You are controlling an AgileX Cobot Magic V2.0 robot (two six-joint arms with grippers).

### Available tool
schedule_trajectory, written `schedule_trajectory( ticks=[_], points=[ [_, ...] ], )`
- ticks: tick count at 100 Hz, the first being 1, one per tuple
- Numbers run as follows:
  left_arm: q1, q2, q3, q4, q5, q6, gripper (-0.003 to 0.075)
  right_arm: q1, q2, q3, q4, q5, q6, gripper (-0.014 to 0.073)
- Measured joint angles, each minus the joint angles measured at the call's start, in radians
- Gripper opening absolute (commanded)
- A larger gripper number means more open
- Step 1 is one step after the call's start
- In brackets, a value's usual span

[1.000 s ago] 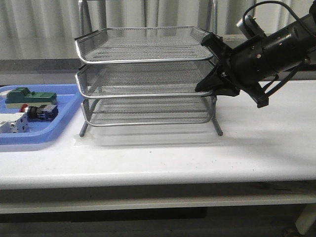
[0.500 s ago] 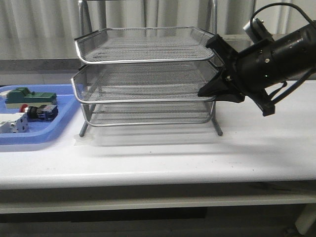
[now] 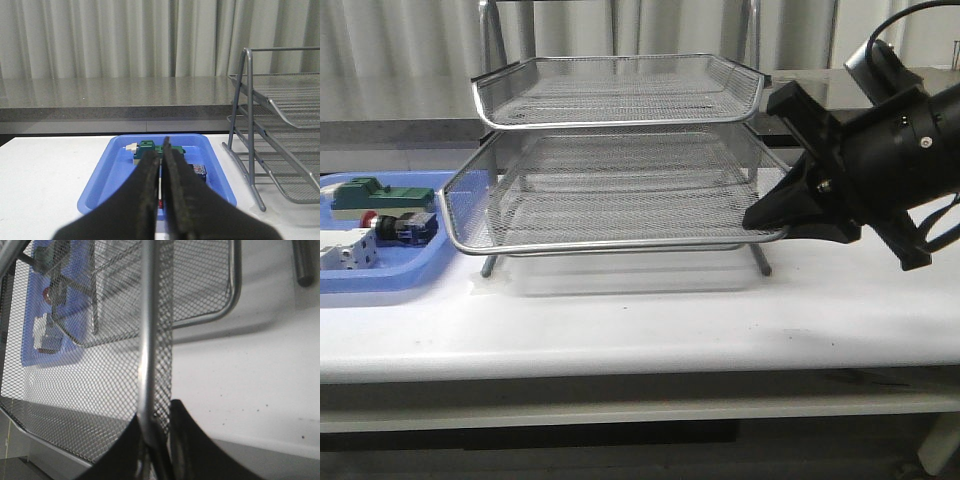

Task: Place button on rack with both arms
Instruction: 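Pull the middle mesh tray out toward the robot with the right gripper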

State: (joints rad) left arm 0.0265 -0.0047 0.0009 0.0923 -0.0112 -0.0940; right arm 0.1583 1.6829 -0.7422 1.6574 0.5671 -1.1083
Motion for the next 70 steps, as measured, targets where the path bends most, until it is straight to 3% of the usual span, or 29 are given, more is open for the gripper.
schedule_trajectory(
  ticks=[20, 53, 70],
  points=[
    [0.0, 0.0, 0.0, 0.0, 0.0, 0.0, 0.0004, 0.0, -0.008, 0.015, 0.001, 0.011, -0.007, 0.0041],
    [0.0, 0.0, 0.0, 0.0, 0.0, 0.0, 0.0004, 0.0, -0.01, 0.017, -0.01, 0.003, -0.011, 0.0297],
    [0.0, 0.0, 0.0, 0.0, 0.0, 0.0, 0.0004, 0.0, -0.049, 0.036, -0.041, -0.019, -0.012, 0.0311]
  ],
)
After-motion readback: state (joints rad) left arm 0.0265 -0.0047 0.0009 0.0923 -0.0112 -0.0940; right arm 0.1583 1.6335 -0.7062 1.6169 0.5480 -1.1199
